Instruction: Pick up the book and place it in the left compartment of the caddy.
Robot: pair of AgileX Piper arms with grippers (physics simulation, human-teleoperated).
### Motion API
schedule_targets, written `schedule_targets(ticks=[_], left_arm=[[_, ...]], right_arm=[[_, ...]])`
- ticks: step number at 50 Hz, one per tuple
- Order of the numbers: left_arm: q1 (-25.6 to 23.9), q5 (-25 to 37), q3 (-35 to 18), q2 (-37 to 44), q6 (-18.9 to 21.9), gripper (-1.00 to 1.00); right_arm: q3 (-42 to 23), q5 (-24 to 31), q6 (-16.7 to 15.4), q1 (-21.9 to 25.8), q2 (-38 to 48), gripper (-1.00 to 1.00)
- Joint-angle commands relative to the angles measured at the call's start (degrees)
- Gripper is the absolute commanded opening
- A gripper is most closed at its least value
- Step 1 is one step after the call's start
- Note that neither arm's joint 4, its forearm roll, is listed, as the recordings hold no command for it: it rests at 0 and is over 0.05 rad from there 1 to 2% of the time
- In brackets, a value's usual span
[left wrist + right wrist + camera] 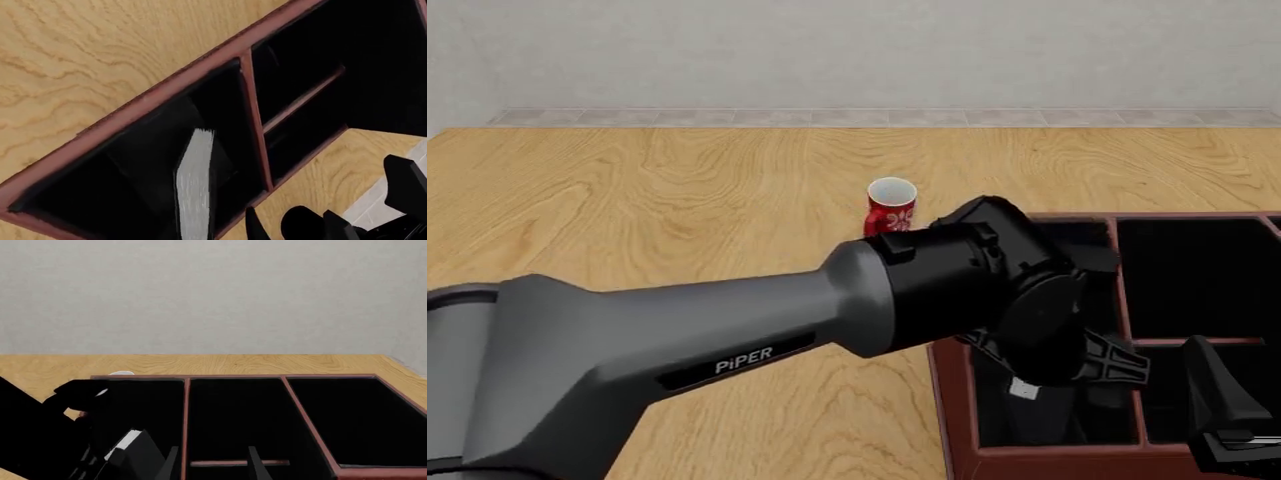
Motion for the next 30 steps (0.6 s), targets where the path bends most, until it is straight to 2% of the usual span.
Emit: schedule_targets(ticks=[1,30], left_arm=[[-3.01,0.77,-0.49,2.46,3.01,1.00],[-2.18,2.25,-1.90,2.09,4.31,1.00]], right_arm=[[0.00,0.00,-0.01,-0.02,-0.01,1.00],[0.00,0.00,0.00,-0.01,-0.01,1.00]])
